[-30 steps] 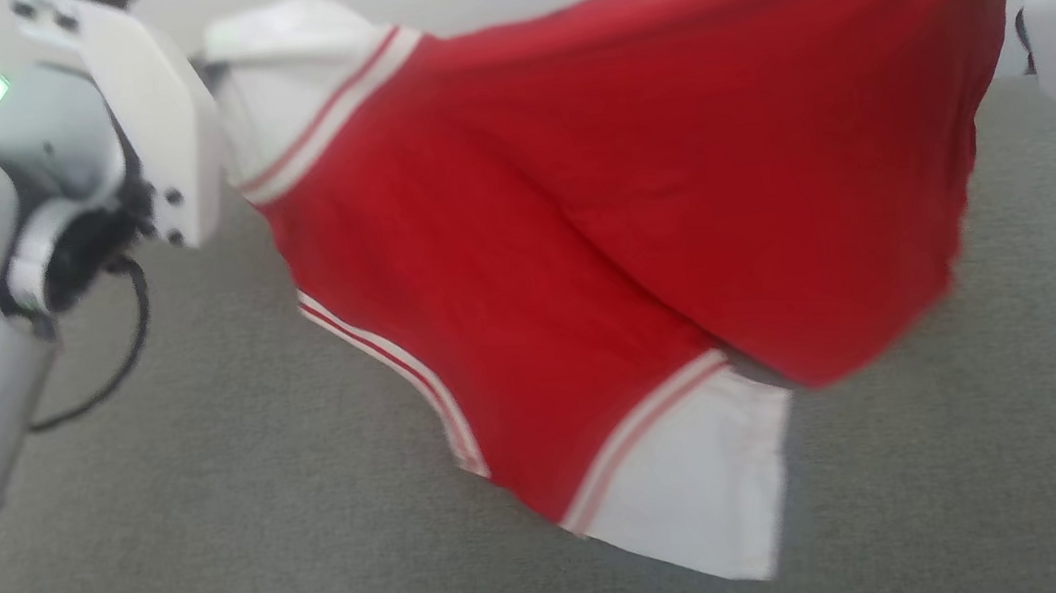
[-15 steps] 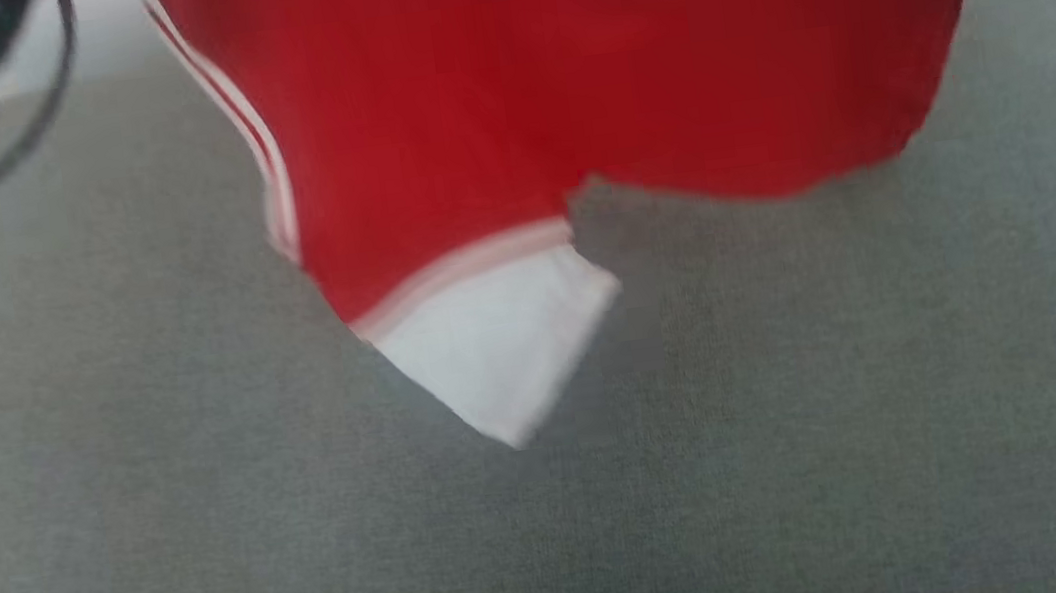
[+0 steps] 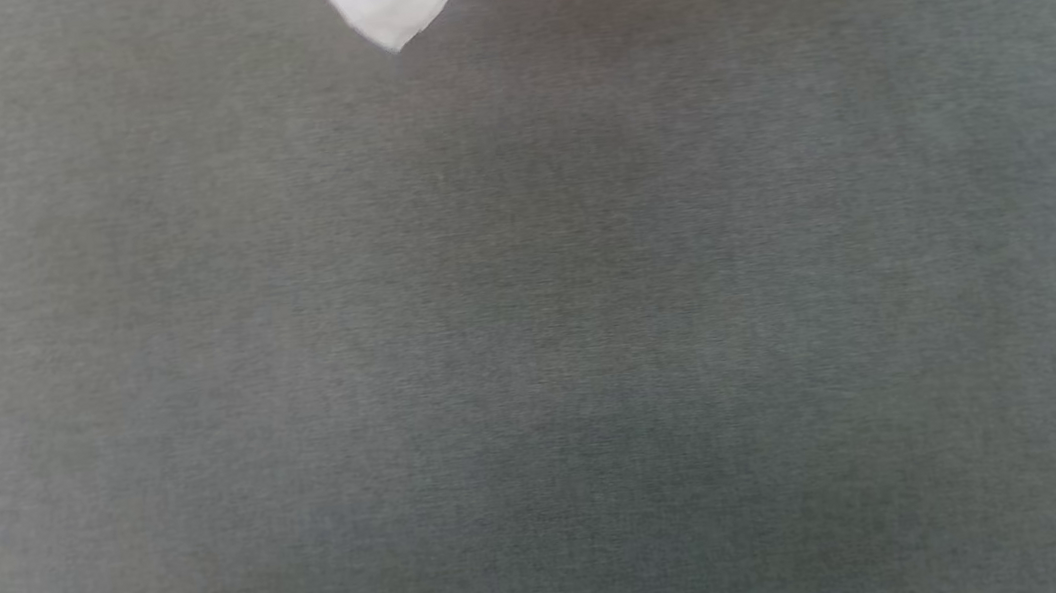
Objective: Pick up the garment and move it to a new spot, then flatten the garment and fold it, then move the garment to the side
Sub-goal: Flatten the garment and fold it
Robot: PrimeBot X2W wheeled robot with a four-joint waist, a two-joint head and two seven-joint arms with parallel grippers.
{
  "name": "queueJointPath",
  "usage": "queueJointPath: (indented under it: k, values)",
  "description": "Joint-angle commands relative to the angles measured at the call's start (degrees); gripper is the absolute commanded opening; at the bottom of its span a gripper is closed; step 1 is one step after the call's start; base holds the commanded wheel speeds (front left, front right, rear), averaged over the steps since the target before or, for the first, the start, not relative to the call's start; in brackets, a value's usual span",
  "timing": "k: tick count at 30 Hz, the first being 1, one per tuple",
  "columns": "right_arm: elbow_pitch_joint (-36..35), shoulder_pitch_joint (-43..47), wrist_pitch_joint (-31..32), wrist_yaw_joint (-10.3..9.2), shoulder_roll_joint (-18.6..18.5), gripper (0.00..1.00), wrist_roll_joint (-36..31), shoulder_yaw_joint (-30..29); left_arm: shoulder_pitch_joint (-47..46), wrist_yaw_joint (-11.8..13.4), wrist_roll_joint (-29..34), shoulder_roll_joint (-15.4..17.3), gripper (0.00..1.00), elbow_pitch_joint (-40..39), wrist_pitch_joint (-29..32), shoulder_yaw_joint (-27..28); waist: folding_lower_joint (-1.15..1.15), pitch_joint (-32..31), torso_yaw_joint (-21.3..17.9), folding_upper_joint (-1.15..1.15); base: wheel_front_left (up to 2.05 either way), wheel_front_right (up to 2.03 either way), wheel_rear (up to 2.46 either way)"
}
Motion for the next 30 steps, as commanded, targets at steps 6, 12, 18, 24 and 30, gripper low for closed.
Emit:
queueJointPath:
  k: [6,12,18,24,30]
  values:
    - [2.7,6.6,-0.6,-0.1,1.3,0.0,-0.7,1.1,5.2,-7.0,-1.9,-2.5,0.0,4.5,-1.1,-2.9,0.0,-0.9,2.2,0.0,0.0,0.0,0.0]
    - [1.3,16.6,1.1,-0.1,0.2,0.0,3.6,5.2,16.8,-10.3,-7.2,-2.5,0.0,4.4,4.6,-6.5,0.0,-4.3,3.5,0.0,0.0,0.0,0.0]
    - [-1.8,24.8,3.9,-0.1,-1.2,0.0,9.0,7.7,28.3,-10.6,-14.7,-0.7,0.0,-1.1,13.3,-9.3,0.0,-7.5,4.1,0.0,0.0,0.0,0.0]
    - [-6.6,32.7,7.2,-0.1,-3.6,0.0,14.9,9.1,40.2,-9.9,-22.1,3.1,0.0,-9.7,21.1,-9.3,0.0,-10.3,4.6,0.0,0.0,0.0,0.0]
    - [-14.7,41.0,10.7,-0.1,-7.6,0.0,20.3,11.1,52.7,-4.3,-26.2,7.7,0.0,-21.8,28.0,-10.0,0.0,-13.0,5.0,0.0,0.0,0.0,0.0]
